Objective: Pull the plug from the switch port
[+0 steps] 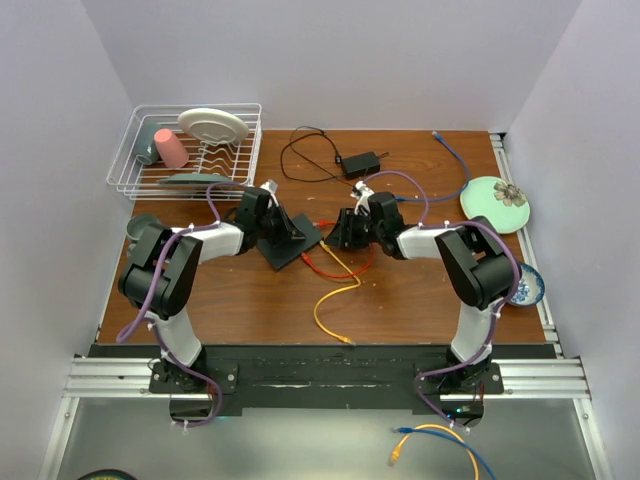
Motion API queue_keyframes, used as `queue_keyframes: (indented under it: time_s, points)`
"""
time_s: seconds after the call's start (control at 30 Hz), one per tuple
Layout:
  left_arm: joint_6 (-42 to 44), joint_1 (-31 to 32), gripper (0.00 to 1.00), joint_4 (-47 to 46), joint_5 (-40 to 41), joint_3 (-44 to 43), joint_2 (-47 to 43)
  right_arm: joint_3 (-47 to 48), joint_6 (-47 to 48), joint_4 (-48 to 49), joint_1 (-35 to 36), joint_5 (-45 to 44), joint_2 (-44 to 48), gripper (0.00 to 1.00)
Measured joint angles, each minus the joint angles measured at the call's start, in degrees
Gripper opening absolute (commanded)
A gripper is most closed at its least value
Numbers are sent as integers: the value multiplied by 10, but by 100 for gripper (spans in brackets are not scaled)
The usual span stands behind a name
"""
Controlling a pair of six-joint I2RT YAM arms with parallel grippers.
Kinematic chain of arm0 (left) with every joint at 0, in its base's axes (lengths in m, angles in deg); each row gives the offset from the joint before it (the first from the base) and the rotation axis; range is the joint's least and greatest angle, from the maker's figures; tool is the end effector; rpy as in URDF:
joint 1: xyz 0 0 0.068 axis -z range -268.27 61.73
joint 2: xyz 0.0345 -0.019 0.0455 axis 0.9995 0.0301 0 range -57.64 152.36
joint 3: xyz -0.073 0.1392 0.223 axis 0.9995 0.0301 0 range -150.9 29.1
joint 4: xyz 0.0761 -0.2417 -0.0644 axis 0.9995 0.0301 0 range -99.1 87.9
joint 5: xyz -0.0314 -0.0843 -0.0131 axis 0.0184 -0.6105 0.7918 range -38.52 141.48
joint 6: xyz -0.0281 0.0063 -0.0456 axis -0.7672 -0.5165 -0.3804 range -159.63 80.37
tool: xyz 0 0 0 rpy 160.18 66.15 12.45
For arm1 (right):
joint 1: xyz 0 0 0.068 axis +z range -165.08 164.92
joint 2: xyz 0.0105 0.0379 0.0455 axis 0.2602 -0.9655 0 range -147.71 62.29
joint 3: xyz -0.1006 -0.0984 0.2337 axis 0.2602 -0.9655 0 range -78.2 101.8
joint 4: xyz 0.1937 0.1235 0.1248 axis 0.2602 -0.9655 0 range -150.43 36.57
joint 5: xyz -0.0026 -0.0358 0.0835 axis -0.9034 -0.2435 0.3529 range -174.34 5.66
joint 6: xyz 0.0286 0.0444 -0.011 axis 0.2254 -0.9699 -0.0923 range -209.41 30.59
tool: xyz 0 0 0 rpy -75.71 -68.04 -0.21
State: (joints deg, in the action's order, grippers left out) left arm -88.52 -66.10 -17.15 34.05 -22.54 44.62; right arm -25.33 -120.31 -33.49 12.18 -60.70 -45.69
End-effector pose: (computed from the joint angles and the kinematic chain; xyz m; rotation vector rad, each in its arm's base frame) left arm 0.3269 -0.1448 0.1471 -0.4094 2.4448 -0.9396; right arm 0.3294 0.1858 0.1365 -0.1766 2.3069 1.0006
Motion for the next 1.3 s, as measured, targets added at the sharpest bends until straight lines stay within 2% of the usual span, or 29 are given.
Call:
queue_keyframes:
  time_s: [0.33,0.57,1.1,1.3]
  points:
    - [0,0,0,-3,-1,2,0,5,-31,59,-12,58,-34,51]
    - [0,0,0,-5,-1,3,0,6,-31,57,-13,59,-37,43]
    - [0,0,0,-18,-2,8,1,24,-32,52,-9,64,-52,41]
    - [0,0,0,-20,-2,9,1,37,-31,46,-2,64,-61,36]
